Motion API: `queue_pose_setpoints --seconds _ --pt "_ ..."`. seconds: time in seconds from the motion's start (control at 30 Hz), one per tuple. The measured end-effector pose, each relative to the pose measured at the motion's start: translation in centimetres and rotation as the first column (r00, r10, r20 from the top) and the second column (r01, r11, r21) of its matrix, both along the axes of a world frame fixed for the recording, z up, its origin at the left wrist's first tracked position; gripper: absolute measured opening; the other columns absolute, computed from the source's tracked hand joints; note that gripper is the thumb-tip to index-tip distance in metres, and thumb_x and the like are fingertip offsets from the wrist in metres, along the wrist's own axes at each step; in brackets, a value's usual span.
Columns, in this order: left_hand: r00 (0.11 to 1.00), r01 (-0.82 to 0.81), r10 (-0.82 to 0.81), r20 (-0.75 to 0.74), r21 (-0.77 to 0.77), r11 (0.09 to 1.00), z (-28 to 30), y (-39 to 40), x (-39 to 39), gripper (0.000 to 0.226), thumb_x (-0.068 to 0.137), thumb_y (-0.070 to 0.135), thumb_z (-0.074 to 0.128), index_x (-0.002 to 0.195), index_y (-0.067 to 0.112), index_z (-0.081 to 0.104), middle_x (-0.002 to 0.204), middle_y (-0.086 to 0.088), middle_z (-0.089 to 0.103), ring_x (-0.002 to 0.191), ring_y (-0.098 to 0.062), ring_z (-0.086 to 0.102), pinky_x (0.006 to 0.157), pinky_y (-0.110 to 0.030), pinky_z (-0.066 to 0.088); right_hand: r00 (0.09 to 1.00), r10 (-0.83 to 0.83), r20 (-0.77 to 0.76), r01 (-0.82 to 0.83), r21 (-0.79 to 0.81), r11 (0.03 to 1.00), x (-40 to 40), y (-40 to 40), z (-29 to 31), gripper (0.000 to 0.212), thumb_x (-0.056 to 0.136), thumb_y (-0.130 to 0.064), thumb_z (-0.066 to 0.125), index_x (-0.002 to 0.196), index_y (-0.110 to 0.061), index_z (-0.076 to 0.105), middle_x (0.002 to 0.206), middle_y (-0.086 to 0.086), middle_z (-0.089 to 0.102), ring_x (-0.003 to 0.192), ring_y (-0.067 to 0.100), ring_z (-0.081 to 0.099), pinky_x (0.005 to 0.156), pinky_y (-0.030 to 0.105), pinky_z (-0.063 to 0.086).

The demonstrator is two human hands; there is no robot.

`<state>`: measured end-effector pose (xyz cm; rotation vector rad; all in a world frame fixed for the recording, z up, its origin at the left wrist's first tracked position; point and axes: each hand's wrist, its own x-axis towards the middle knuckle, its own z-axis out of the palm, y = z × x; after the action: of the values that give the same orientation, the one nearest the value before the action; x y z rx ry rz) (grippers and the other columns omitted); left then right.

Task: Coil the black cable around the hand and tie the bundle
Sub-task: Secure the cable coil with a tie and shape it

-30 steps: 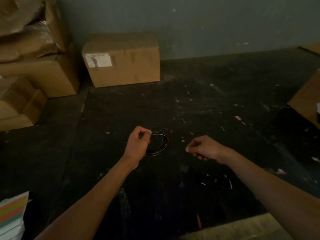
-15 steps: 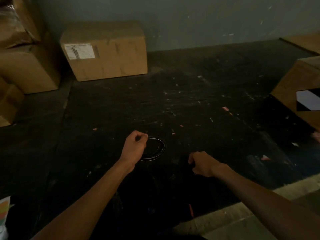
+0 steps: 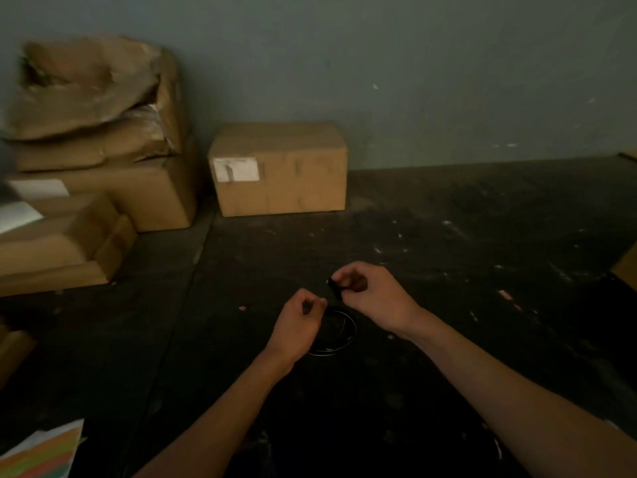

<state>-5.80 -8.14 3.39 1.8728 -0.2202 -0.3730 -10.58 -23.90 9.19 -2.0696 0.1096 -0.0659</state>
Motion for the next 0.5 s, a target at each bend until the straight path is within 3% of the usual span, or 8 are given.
queue_pose_setpoints --seconds 0.1,0.23,0.3,0.4,0.5 --pt "0.993 0.003 0.005 0.121 -0.068 0.998 2.5 0.8 1.0 0.016 0.101 0.024 0.049 0.088 0.020 0.058 0.080 -0.004 0.058 0.067 -0.010 0.052 0.064 -0.029 0.043 0.994 0.034 0.101 -0.025 -0.098 0.995 1.5 2.0 1.9 0.028 0.084 -0.002 0.066 0.109 -0.014 0.067 0.104 0.004 0.062 0.093 0.015 0.061 0.080 0.021 0.050" --pt "0.979 0.024 0.004 0.204 -0.136 0.990 5.3 2.4 2.0 0.021 0.103 0.026 0.045 0.094 0.015 0.060 0.097 -0.024 0.063 0.078 -0.028 0.056 0.073 -0.044 0.048 0.971 0.048 0.234 -0.015 -0.144 0.989 3.1 3.4 3.4 0.028 0.084 -0.008 0.069 0.108 -0.022 0.066 0.098 -0.008 0.058 0.087 0.002 0.057 0.071 0.009 0.044" --pt "0.974 0.054 -0.012 0.228 -0.176 0.983 5.9 3.1 2.2 0.027 0.104 0.030 0.042 0.101 0.012 0.061 0.096 -0.021 0.063 0.078 -0.023 0.057 0.071 -0.040 0.047 0.959 0.064 0.275 -0.017 -0.170 0.985 3.7 3.8 3.8 0.030 0.083 -0.009 0.069 0.108 -0.024 0.065 0.096 -0.010 0.057 0.084 -0.001 0.056 0.070 0.008 0.043" --pt "0.958 0.081 -0.019 0.286 -0.209 0.975 6.6 3.6 2.2 0.028 0.104 0.031 0.040 0.102 0.015 0.062 0.090 -0.002 0.065 0.077 -0.005 0.061 0.066 -0.020 0.048 0.952 0.090 0.294 -0.032 -0.195 0.980 4.0 4.3 4.4 0.033 0.083 -0.010 0.070 0.112 -0.024 0.065 0.099 -0.006 0.059 0.085 0.003 0.058 0.071 0.010 0.044" --pt "0.936 0.076 0.001 0.351 -0.205 0.976 7.1 3.9 2.3 0.024 0.105 0.024 0.040 0.099 0.019 0.063 0.088 0.005 0.065 0.076 -0.001 0.062 0.065 -0.018 0.049 0.955 0.111 0.274 -0.075 -0.141 0.987 4.1 4.2 4.8 0.034 0.084 -0.012 0.071 0.114 -0.027 0.064 0.099 -0.007 0.060 0.085 0.005 0.060 0.070 0.010 0.047"
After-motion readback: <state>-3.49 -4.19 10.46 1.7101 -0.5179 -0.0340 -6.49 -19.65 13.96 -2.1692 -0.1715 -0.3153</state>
